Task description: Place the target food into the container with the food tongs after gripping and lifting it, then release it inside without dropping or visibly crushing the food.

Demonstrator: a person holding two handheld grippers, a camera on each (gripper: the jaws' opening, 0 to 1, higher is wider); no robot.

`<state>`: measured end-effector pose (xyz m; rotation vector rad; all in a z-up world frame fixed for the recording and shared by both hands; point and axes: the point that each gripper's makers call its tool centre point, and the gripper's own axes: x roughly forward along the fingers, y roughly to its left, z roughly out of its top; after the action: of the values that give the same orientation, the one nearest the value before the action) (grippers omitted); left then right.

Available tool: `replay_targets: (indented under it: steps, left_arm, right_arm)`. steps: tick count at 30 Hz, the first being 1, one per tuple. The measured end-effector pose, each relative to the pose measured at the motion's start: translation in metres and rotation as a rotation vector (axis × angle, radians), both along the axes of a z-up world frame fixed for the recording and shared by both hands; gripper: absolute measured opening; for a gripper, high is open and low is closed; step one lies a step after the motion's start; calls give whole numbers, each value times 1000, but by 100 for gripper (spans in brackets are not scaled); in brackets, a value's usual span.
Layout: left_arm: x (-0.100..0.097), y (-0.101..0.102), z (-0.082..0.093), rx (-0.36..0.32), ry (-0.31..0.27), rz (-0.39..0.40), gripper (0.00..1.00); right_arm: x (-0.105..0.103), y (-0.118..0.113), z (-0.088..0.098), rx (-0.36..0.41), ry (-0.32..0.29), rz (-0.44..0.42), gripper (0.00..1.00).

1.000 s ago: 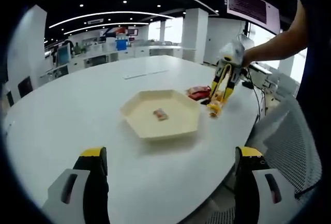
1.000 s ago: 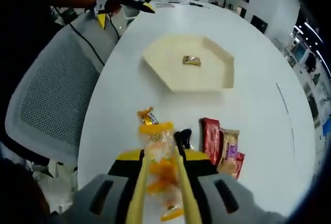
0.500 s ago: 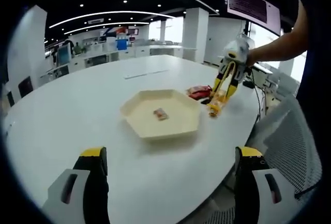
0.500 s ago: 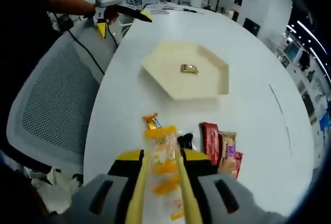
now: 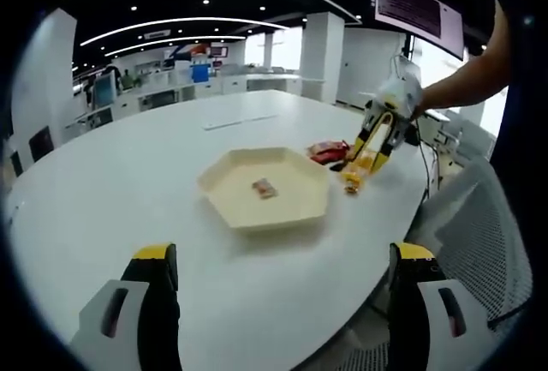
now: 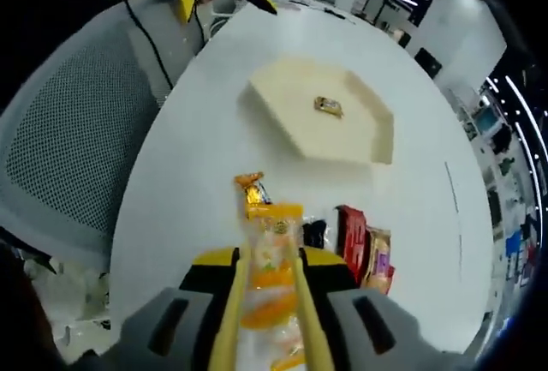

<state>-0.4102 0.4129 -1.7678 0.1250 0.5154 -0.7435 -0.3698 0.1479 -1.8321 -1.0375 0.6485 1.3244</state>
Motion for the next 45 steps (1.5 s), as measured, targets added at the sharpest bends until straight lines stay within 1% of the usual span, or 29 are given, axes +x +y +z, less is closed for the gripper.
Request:
replay_targets:
  steps: [1, 2, 3, 5, 7, 8, 9, 11, 13, 14, 15, 16, 17, 18, 20, 24, 26, 32, 37, 39, 42, 45]
  left_arm:
    - [0, 0, 0, 0, 0, 1, 99]
    - [0, 0, 0, -2, 0, 2, 99]
    - [0, 0, 1, -4, 0, 3, 99]
    - [0, 0, 1, -4, 1, 4, 99]
    - [0, 0, 1, -6, 0, 4, 99]
    - [0, 1, 1, -7, 1, 5, 99]
    - [0, 1, 1, -8, 1, 5, 99]
    - [0, 0, 2, -9, 0, 5, 99]
    - [0, 0, 2, -11, 1, 4, 99]
    - [0, 0, 2, -11, 0, 4, 99]
    - [0, 0, 2, -12, 0, 4, 99]
    - [0, 0, 3, -13, -1, 4, 99]
    - [0, 0, 3, -13, -2, 5, 99]
    - [0, 0, 3, -15, -2, 5, 99]
    - [1, 1, 3, -16, -2, 6, 99]
    - [1, 1, 3, -18, -4, 6, 99]
    - [1, 1, 3, -17, -5, 7, 98]
    - [1, 1, 5, -22, -11, 9, 99]
    - [2, 2, 6, -22, -17, 11, 99]
    - [2, 2, 6, -23, -20, 11, 99]
    - [3, 2, 7, -24, -24, 11, 99]
    - [2, 0, 9, -37, -26, 6, 100]
  right_arm:
    - [0, 0, -1, -2, 3, -11, 25]
    - [5, 1, 1, -8, -11, -28, 24]
    - [4, 1, 0, -11, -2, -33, 23]
    - [6, 1, 2, -8, -10, -54, 21]
    - [7, 1, 4, 25, 28, -121, 20]
    - [7, 2, 7, 55, 70, -167, 19]
    - [8, 2, 10, 74, 84, -188, 19]
    - [10, -2, 10, 71, 103, -206, 18]
    - [10, -2, 14, 98, 137, -254, 17]
    - [7, -2, 14, 104, 174, -269, 17]
    - [5, 0, 16, 133, 227, -305, 17]
    - [4, 0, 16, 140, 252, -324, 16]
    - [6, -1, 17, 146, 254, -332, 16]
    - [5, -1, 19, 159, 275, -354, 17]
    - [10, -1, 24, 193, 300, -397, 17]
    - [19, -7, 31, 209, 293, -426, 17]
    - [19, -7, 36, 219, 305, -431, 18]
    - [23, -10, 41, 208, 287, -442, 18]
    - [27, -11, 48, 209, 267, -445, 17]
    - [31, -9, 54, 215, 239, -437, 17]
    - [37, -4, 64, 227, 225, -439, 18]
    - [41, 0, 71, 226, 212, -434, 18]
